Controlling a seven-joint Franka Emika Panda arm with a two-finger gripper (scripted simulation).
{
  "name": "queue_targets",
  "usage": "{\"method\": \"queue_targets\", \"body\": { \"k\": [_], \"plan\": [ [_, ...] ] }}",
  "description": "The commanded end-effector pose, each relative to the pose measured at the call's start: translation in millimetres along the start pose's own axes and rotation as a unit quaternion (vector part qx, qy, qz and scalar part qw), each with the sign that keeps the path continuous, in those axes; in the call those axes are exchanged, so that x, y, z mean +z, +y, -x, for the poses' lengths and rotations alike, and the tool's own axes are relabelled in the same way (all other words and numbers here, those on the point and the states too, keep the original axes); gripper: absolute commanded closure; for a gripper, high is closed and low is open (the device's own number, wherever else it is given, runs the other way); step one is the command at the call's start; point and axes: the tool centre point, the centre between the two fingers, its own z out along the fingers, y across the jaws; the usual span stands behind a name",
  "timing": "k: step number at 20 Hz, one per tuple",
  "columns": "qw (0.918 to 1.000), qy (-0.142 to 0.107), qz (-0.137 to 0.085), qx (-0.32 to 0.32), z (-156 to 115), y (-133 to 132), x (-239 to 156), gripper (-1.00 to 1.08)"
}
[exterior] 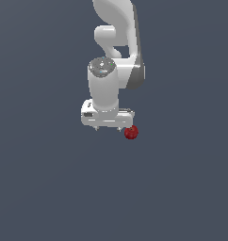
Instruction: Pick up the object and move it to a goal position.
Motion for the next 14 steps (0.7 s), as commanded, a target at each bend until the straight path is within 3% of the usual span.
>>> {"method": "queue_targets", "body": {
  "k": [1, 14],
  "plan": [
    [1.0, 0.0, 0.0, 0.0, 0.0, 0.0, 0.0, -0.92],
    [0.9997, -0.011, -0.001, -0.022, 3.0, -2.2, 6.9, -0.92]
  ]
}}
